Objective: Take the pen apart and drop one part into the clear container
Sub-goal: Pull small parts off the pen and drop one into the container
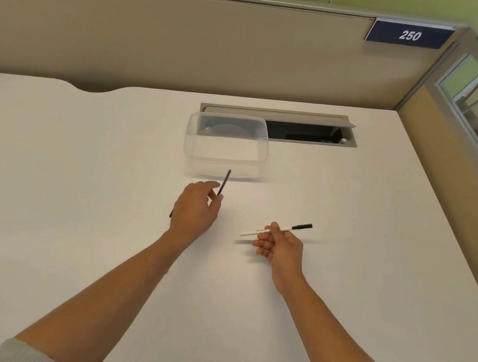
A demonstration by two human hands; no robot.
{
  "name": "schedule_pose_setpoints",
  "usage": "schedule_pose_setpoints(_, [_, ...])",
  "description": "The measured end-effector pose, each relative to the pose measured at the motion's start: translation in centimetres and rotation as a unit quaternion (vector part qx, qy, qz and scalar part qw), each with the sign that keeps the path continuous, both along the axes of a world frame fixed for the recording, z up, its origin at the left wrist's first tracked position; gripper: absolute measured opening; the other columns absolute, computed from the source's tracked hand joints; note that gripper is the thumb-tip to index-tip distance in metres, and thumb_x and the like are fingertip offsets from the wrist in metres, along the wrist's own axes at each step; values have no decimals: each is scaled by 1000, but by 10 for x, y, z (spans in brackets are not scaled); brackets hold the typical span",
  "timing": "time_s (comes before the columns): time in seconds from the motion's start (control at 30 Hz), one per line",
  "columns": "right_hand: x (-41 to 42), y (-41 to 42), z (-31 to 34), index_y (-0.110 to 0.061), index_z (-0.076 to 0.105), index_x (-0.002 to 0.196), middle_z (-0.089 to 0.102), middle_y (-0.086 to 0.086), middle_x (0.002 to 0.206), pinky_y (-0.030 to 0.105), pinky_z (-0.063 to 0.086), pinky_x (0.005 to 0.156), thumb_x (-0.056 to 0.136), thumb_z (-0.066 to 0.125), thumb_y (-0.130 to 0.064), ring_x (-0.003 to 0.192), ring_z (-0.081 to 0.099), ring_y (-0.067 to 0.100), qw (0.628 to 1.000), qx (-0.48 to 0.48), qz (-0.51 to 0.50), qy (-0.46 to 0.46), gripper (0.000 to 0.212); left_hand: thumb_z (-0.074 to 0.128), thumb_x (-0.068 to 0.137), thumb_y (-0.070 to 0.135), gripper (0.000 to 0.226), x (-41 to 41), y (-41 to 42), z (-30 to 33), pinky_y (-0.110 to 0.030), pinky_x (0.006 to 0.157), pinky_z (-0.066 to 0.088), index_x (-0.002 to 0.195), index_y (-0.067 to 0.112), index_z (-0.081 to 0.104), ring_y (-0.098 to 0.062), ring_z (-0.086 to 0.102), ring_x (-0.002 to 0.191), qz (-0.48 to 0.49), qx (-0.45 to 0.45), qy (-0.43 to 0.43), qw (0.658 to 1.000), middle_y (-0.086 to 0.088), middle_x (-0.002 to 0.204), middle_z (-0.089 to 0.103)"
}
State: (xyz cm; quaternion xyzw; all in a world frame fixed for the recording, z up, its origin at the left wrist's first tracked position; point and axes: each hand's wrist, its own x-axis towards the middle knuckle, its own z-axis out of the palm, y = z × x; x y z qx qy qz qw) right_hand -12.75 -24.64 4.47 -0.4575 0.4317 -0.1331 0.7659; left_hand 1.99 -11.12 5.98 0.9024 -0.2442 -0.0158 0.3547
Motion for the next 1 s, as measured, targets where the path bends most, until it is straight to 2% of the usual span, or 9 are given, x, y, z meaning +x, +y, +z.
schedule_pose_setpoints(0.1, [7, -5, -1, -2, 63, 89, 66, 15, 72, 28, 53, 51, 95, 54, -22, 60, 65, 23, 1000, -3, 13, 4, 23, 61, 90, 24, 30, 24, -18, 16, -35, 80, 50, 119, 15, 64, -22, 61, 86, 23, -25, 10, 999, 7, 83, 62])
schedule_pose_setpoints(0.23, [17, -11, -4, 0, 62, 92, 66, 14, 71, 28, 53, 51, 95, 54, -22, 61, 65, 24, 1000, 1, 24, 8, 24, 61, 89, 22, 30, 64, -42, 33, -36, 82, 53, 118, 12, 64, -25, 66, 85, 54, -18, 32, 998, -4, 88, 72])
schedule_pose_setpoints(0.37, [27, -12, -8, 0, 62, 93, 67, 14, 72, 29, 52, 51, 95, 53, -23, 62, 65, 26, 999, 7, 32, 3, 24, 63, 88, 18, 32, 107, -66, 37, -32, 85, 51, 119, 9, 65, -30, 67, 94, 62, 37, 76, 994, -13, 103, 72])
schedule_pose_setpoints(0.43, [32, -12, -10, 0, 62, 94, 67, 15, 72, 30, 52, 51, 95, 53, -23, 63, 66, 27, 999, 8, 32, 1, 24, 63, 85, 14, 29, 127, -76, 34, -31, 78, 49, 112, 7, 67, -32, 65, 97, 57, 88, 98, 990, -13, 107, 70])
schedule_pose_setpoints(0.53, [37, -13, -11, 0, 63, 94, 68, 14, 71, 30, 53, 51, 95, 54, -23, 63, 66, 27, 999, 12, 29, -11, 25, 61, 80, 9, 18, 150, -88, 28, -32, 63, 45, 96, 1, 66, -29, 59, 80, 35, 182, 111, 976, -12, 94, 64])
schedule_pose_setpoints(0.63, [40, -12, -14, 0, 63, 95, 69, 15, 72, 30, 53, 51, 94, 54, -23, 64, 67, 27, 999, 19, 29, -22, 25, 60, 77, 7, 6, 162, -94, 24, -26, 48, 39, 75, 4, 55, -23, 58, 64, 1, 261, 115, 958, -5, 68, 56])
schedule_pose_setpoints(0.77, [41, -11, -21, -1, 63, 95, 69, 16, 74, 30, 53, 51, 93, 55, -24, 65, 67, 28, 999, 30, 33, -26, 25, 69, 73, 11, 25, 170, -96, 13, -21, 41, 40, 54, 11, 54, -10, 53, 39, -22, 290, 145, 946, 1, 45, 57])
schedule_pose_setpoints(0.93, [41, -8, -24, -2, 63, 96, 70, 16, 76, 30, 53, 52, 93, 55, -24, 67, 67, 29, 998, 38, 37, -33, 24, 73, 79, 26, 37, 170, -95, 12, -25, 45, 37, 51, 10, 54, -14, 54, 45, -4, 266, 129, 955, -1, 47, 56])
schedule_pose_setpoints(1.0, [40, -7, -24, -2, 63, 96, 69, 17, 76, 30, 53, 52, 93, 55, -24, 67, 67, 29, 998, 42, 36, -35, 24, 70, 82, 29, 29, 167, -91, 19, -26, 54, 43, 70, 4, 63, -19, 58, 57, 19, 230, 110, 967, -6, 64, 61])
